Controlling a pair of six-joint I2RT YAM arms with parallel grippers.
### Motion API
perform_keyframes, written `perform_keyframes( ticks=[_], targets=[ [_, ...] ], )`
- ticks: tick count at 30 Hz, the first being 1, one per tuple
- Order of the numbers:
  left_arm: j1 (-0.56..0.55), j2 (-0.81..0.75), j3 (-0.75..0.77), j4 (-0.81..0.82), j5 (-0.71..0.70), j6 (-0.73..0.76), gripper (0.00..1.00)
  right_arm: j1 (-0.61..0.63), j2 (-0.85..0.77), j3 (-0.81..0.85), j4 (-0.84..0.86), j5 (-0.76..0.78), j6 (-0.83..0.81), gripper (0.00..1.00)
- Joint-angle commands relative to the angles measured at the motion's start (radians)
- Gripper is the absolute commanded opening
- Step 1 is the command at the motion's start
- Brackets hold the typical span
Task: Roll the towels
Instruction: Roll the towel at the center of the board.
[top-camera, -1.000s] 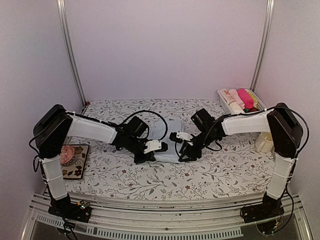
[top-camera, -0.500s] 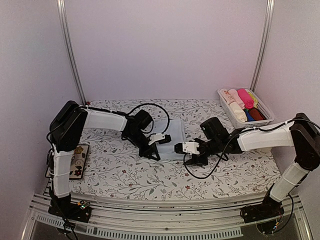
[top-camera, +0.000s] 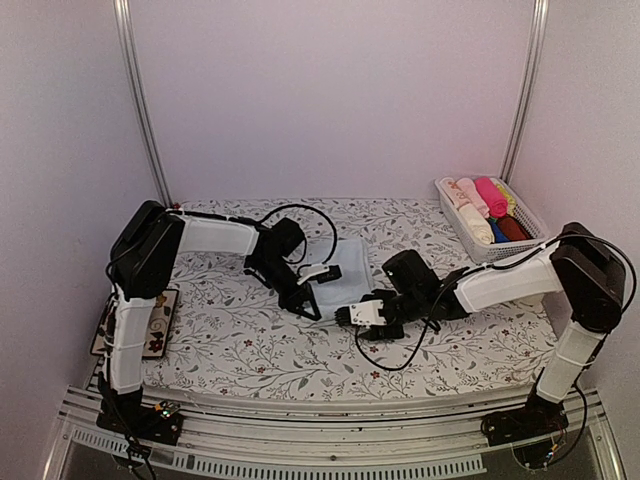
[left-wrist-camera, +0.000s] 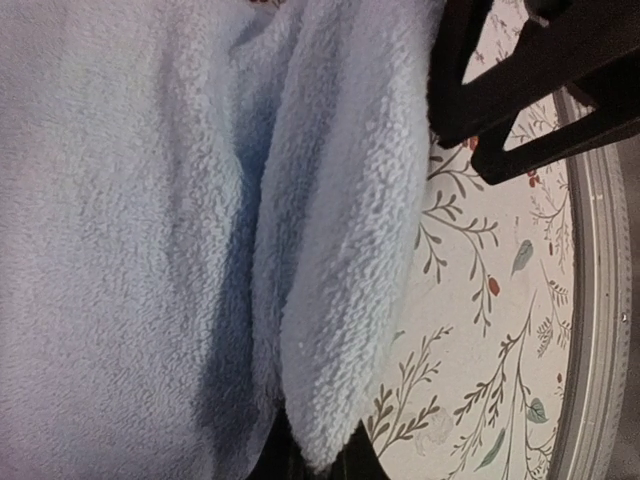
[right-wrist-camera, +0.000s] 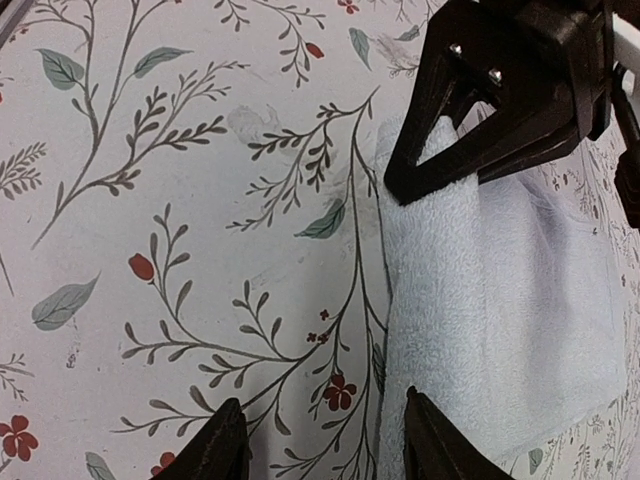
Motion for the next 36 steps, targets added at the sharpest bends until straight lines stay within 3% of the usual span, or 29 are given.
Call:
perform_keyframes(
  ticks=[1, 36],
  targets=[
    [0.004, 0.055, -0.01, -0.085, -0.003, -0.008, 0.0, 0.006, 0.034, 0.021, 0.057, 0.066, -0.01, 0.53],
    [0.031, 0.112, 0.041, -0.107, 0.002, -0.029, 0.0, 0.006, 0.053, 0.014, 0.158, 0.085, -0.066, 0.54]
  ],
)
